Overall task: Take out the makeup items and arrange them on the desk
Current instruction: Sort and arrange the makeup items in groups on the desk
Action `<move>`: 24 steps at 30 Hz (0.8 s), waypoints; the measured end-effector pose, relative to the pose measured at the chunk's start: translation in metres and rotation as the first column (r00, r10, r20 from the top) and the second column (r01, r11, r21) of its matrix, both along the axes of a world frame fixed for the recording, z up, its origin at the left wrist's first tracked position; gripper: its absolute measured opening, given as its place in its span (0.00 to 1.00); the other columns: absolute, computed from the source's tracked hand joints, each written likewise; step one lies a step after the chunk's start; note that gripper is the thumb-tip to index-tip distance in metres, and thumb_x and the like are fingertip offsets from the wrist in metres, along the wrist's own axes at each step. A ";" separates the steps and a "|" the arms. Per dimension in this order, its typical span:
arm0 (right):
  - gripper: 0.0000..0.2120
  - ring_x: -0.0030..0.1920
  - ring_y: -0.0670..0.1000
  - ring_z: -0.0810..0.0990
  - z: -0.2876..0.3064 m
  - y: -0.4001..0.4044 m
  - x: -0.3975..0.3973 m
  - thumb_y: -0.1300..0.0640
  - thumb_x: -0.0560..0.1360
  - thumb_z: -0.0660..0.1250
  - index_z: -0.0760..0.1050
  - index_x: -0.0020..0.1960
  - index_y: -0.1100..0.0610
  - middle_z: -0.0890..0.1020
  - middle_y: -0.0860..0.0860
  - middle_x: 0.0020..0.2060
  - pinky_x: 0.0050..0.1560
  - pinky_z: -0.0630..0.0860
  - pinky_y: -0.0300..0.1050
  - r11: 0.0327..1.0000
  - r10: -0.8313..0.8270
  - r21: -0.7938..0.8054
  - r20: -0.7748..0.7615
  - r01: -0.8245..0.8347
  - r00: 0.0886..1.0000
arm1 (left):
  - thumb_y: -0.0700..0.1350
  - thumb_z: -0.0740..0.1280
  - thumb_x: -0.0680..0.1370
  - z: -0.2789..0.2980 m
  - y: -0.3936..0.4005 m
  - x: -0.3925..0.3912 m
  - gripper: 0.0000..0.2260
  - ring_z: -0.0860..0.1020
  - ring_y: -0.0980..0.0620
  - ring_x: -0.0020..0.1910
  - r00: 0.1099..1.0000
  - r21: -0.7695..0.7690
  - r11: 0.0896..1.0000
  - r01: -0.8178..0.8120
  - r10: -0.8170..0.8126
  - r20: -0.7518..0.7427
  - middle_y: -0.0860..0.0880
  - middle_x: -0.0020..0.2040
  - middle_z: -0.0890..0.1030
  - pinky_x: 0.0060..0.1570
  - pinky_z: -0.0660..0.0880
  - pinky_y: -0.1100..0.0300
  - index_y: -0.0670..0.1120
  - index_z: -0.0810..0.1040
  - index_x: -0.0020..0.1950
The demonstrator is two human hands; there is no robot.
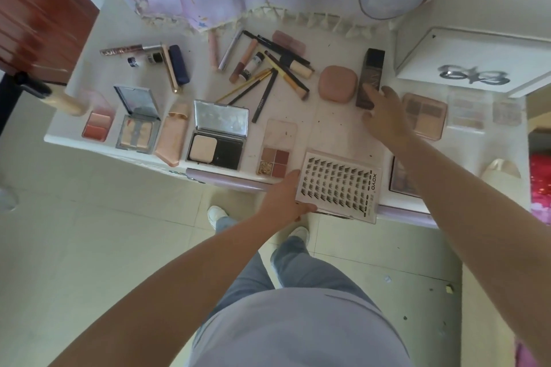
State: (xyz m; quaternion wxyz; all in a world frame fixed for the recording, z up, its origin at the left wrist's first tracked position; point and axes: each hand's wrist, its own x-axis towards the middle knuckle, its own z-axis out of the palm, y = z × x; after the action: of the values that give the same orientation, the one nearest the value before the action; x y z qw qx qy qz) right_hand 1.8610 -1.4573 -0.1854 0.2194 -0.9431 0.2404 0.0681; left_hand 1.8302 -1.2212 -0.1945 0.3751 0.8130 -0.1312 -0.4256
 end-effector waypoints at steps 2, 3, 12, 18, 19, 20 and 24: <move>0.24 0.68 0.61 0.63 0.003 0.001 -0.015 0.64 0.75 0.59 0.61 0.70 0.61 0.64 0.64 0.68 0.65 0.60 0.50 0.999 0.031 -0.006 0.040 -0.031 0.999 | 0.43 0.72 0.71 -0.003 -0.003 0.000 0.29 0.78 0.54 0.38 0.998 0.037 0.999 0.024 -0.025 0.051 0.49 0.56 0.79 0.35 0.79 0.61 0.47 0.62 0.66; 0.22 0.67 0.60 0.65 0.005 0.001 -0.025 0.65 0.75 0.60 0.64 0.68 0.63 0.67 0.64 0.66 0.64 0.60 0.48 0.999 0.038 -0.001 0.070 -0.038 0.997 | 0.44 0.72 0.70 -0.004 -0.005 -0.001 0.29 0.79 0.51 0.43 0.996 0.061 0.997 0.038 -0.043 0.074 0.48 0.56 0.79 0.40 0.80 0.56 0.46 0.61 0.66; 0.13 0.56 0.64 0.75 0.003 0.014 -0.104 0.72 0.70 0.63 0.76 0.54 0.70 0.78 0.66 0.52 0.60 0.69 0.53 0.998 0.059 0.001 0.139 -0.060 0.988 | 0.46 0.68 0.73 -0.009 -0.031 -0.006 0.22 0.78 0.48 0.38 0.973 0.159 0.986 0.059 -0.092 0.210 0.47 0.53 0.79 0.35 0.74 0.57 0.45 0.61 0.61; 0.15 0.44 0.66 0.79 0.000 0.002 -0.129 0.74 0.59 0.69 0.78 0.46 0.71 0.81 0.66 0.40 0.49 0.74 0.59 0.995 0.096 -0.053 0.262 -0.085 0.960 | 0.48 0.66 0.74 -0.005 -0.029 0.000 0.24 0.79 0.46 0.46 0.928 0.322 0.929 0.182 -0.271 0.258 0.45 0.50 0.80 0.43 0.76 0.54 0.44 0.59 0.65; 0.18 0.48 0.67 0.78 -0.002 -0.003 -0.133 0.69 0.60 0.71 0.78 0.50 0.69 0.80 0.67 0.45 0.52 0.73 0.60 0.993 0.107 -0.078 0.222 -0.091 0.969 | 0.48 0.66 0.74 -0.003 -0.029 0.001 0.23 0.79 0.46 0.46 0.921 0.340 0.921 0.190 -0.287 0.264 0.45 0.50 0.80 0.43 0.77 0.54 0.44 0.60 0.64; 0.23 0.56 0.67 0.74 -0.003 -0.008 -0.136 0.63 0.61 0.73 0.76 0.56 0.66 0.78 0.66 0.52 0.56 0.70 0.60 0.992 0.099 -0.088 0.139 -0.087 0.985 | 0.47 0.65 0.75 -0.001 -0.028 0.002 0.22 0.79 0.46 0.45 0.913 0.352 0.915 0.197 -0.301 0.274 0.44 0.49 0.80 0.42 0.76 0.53 0.44 0.60 0.64; 0.41 0.71 0.56 0.52 -0.006 -0.028 -0.138 0.47 0.61 0.74 0.60 0.70 0.49 0.58 0.54 0.72 0.67 0.55 0.56 0.978 0.158 -0.093 -0.270 -0.189 0.950 | 0.46 0.62 0.76 0.006 -0.023 0.005 0.18 0.79 0.45 0.46 0.865 0.358 0.910 0.211 -0.344 0.366 0.43 0.48 0.80 0.42 0.75 0.54 0.42 0.65 0.63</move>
State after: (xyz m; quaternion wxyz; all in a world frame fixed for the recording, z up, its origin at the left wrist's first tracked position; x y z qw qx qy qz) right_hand 1.7229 -1.4850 -0.1913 0.1233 -0.9546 0.1870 0.1963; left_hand 1.8354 -1.2443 -0.1883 0.1415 0.9054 -0.2586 -0.3055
